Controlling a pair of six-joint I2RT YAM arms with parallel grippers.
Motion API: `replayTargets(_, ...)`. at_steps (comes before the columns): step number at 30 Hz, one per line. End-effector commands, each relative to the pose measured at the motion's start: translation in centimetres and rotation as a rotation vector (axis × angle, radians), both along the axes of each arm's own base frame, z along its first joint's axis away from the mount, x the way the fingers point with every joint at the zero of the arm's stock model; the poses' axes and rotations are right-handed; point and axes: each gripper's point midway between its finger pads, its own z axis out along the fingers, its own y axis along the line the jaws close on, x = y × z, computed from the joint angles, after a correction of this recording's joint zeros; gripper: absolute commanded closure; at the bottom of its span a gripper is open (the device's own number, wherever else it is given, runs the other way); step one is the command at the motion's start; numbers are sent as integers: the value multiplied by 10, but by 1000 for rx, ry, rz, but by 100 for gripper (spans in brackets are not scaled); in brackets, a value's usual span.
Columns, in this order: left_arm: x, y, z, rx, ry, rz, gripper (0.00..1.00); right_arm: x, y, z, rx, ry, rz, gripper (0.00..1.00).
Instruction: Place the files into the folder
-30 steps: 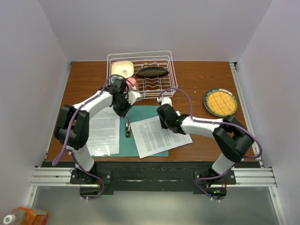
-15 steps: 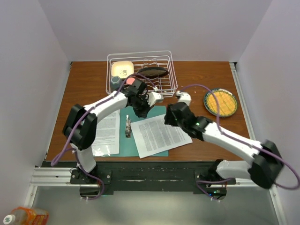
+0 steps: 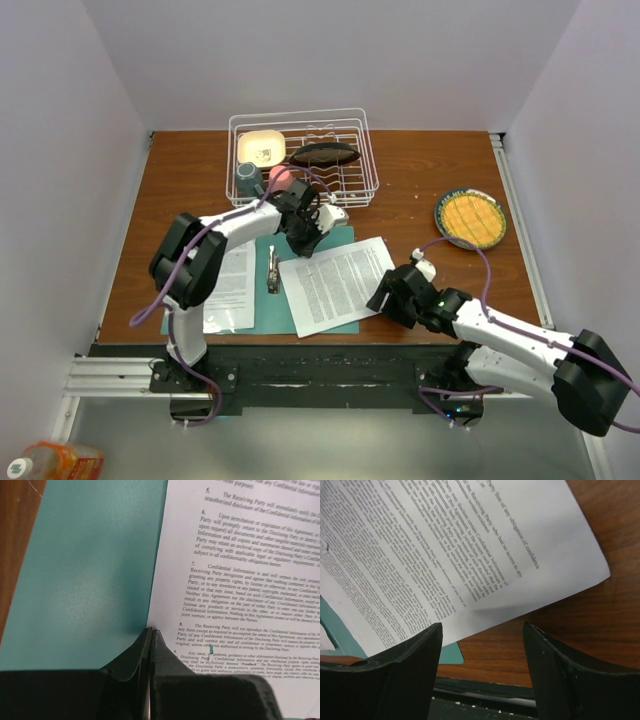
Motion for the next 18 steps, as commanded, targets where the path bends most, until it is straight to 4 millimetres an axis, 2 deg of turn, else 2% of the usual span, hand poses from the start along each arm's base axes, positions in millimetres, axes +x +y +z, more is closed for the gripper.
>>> replayTargets(1,-1,6,-24,56,7,20,97,-5,17,2,126,41,-27,30)
replayTargets(7,0,13,-37,100,8,38,98,-13,21,-11,177,78,-38,30)
replayTargets(12,-8,14,-43,114,28,29,98,-7,26,-15,249,54,-90,33)
replayTargets(16,-12,16,-46,122,33,24,98,4,25,-4,264,-5,-124,36)
replayTargets(18,-14,17,-47,130,37,17,98,15,20,10,271,-76,-158,37)
